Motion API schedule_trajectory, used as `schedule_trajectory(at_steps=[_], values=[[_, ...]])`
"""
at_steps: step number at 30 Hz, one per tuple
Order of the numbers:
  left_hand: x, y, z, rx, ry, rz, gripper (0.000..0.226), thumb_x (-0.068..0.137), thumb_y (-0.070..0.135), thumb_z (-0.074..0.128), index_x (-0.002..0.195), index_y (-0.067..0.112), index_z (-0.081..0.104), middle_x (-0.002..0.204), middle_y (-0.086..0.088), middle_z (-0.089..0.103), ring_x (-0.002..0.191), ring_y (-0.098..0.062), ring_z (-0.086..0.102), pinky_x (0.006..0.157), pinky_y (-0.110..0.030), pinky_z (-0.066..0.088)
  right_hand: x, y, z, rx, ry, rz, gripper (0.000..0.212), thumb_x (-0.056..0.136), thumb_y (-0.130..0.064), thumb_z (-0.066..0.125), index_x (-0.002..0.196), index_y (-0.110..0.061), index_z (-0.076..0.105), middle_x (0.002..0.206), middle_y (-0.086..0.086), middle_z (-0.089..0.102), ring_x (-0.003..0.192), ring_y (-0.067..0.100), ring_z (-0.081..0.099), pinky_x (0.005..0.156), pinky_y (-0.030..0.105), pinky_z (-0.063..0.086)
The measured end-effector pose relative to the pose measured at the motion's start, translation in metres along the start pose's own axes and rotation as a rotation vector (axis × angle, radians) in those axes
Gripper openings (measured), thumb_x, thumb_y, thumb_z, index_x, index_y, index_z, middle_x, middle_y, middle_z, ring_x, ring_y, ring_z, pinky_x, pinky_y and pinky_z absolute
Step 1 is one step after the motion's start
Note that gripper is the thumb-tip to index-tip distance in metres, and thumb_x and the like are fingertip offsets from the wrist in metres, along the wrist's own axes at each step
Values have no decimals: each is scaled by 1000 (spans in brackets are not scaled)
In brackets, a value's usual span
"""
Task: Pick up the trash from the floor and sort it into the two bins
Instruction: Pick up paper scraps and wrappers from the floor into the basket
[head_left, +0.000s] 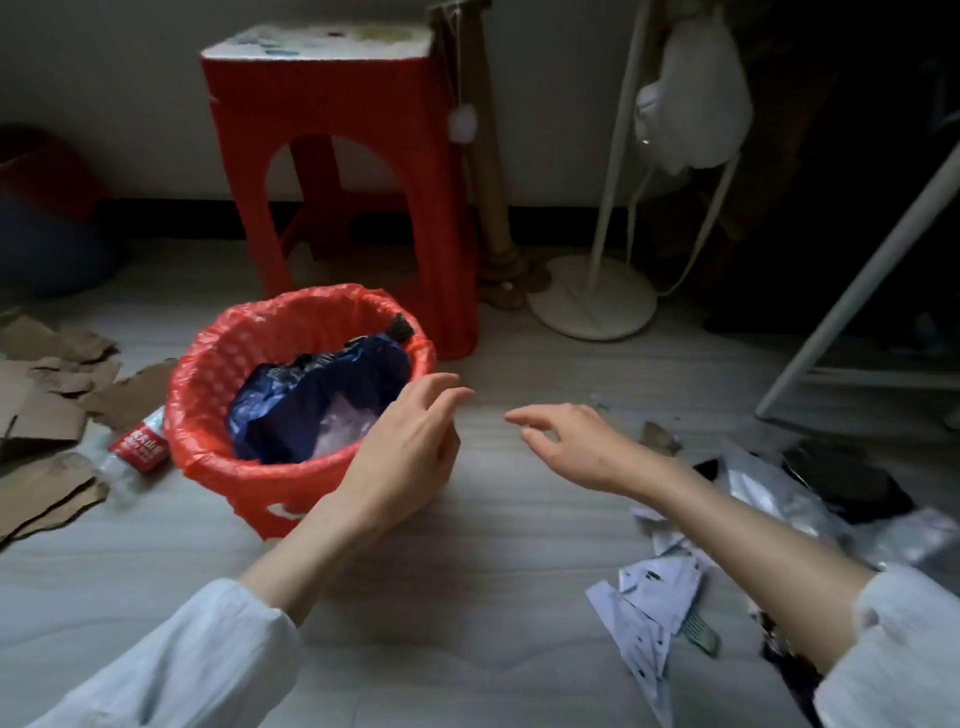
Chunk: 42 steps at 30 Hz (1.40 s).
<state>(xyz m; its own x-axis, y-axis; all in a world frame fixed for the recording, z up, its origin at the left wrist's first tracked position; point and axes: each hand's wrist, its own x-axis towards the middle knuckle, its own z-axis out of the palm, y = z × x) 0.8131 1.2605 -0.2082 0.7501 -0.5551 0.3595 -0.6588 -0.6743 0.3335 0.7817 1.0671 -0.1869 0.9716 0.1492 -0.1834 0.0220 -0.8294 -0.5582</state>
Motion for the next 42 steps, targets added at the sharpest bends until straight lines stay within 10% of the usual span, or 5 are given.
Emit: schedule_trajectory(at_steps=[14, 20, 26, 32, 42], values=[[-27, 125, 213, 178, -979, 286, 68, 95, 40, 42, 149, 19, 6, 157, -5, -7, 145, -24, 0, 115, -38, 16, -156, 226, 122, 109, 245, 542, 35, 90, -9, 49, 124, -8, 58, 125, 9, 59, 117, 26, 52, 100, 30, 37], [-43, 129, 259, 146, -1046, 257, 88, 86, 55, 51, 148, 27, -5, 156, 3, -14, 144, -21, -11, 117, -44, 3, -157, 245, 152, 71, 340, 584, 29, 79, -4, 65, 108, -1, 67, 104, 16, 67, 99, 36, 58, 90, 42, 45], [-59, 90, 264, 223, -765, 413, 89, 55, 64, 71, 128, 23, 42, 132, -6, 56, 118, -29, 56, 85, -42, 52, -143, 241, 156, -10, 297, 676, 49, 60, -27, 84, 102, -8, 66, 92, 14, 61, 88, 35, 59, 83, 45, 44], [-56, 68, 252, 191, -613, 253, 80, 50, 37, 85, 118, 20, 45, 107, -8, 63, 88, -32, 62, 63, -38, 53, -124, 229, 157, 80, 181, 681, 38, 88, -18, 60, 123, -7, 49, 121, 11, 53, 114, 27, 48, 92, 31, 35], [-77, 75, 255, 142, -576, 234, 53, 53, 31, 84, 101, 19, 64, 96, -4, 60, 76, -25, 58, 58, -31, 47, -131, 220, 156, 340, 311, 808, 25, 85, -15, 65, 104, 1, 63, 101, 13, 60, 101, 31, 55, 74, 29, 31]])
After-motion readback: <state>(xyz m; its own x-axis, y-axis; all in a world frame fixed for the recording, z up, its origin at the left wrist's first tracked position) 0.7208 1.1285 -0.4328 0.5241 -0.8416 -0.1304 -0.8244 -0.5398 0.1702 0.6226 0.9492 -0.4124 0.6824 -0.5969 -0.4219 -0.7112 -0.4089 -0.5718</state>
